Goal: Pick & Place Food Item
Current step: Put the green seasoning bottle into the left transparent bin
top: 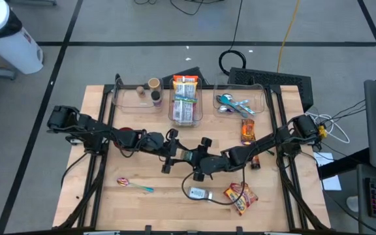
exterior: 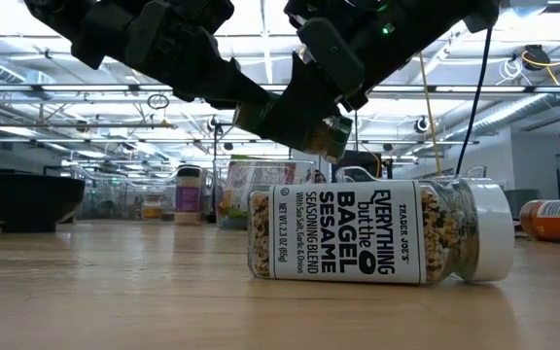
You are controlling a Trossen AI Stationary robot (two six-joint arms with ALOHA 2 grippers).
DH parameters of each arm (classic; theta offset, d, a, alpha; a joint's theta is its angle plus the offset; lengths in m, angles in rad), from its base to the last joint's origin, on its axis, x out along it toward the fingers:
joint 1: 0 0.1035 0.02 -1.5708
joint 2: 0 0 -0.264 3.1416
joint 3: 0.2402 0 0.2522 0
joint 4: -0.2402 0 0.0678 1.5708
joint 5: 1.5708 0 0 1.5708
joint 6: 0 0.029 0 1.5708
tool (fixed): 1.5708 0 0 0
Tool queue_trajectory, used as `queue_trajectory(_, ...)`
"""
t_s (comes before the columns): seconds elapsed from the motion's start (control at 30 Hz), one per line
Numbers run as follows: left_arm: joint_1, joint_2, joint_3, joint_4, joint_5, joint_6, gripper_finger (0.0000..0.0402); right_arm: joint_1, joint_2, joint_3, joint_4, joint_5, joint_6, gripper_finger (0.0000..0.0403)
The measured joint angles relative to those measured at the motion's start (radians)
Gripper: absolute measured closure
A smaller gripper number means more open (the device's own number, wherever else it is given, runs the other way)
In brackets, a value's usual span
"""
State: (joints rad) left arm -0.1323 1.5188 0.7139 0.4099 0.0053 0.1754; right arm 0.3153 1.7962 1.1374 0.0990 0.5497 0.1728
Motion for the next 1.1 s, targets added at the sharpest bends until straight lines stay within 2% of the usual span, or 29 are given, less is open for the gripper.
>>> queue_trajectory(0.2, 0.001, 0.000, 0.000, 0.006, -0.007, 0.002, 0.0198, 0.000, 0.000, 0.000, 0.001, 0.004, 0.009, 0.0167)
queue_trajectory(0.43, 0.000, 0.000, 0.000, 0.009, -0.036, 0.034, 0.0198, 0.017, -0.032, 0.000, -0.080, 0.021, -0.013, 0.0168)
queue_trajectory(0.67, 0.002, -0.012, 0.000, 0.001, -0.066, 0.048, 0.0198, 0.079, -0.123, -0.004, -0.217, 0.224, -0.004, 0.0175)
queue_trajectory(0.83, -0.003, -0.067, -0.001, -0.033, -0.063, 0.053, 0.0198, 0.119, -0.195, -0.062, -0.213, 0.321, 0.011, 0.0175)
queue_trajectory(0.97, -0.005, -0.156, 0.003, -0.068, -0.081, 0.082, 0.0198, 0.140, -0.246, -0.145, -0.120, 0.378, 0.043, 0.0175)
queue_trajectory(1.1, -0.006, -0.280, 0.003, -0.084, -0.113, 0.126, 0.0198, 0.163, -0.291, -0.278, 0.114, 0.448, -0.038, 0.0176)
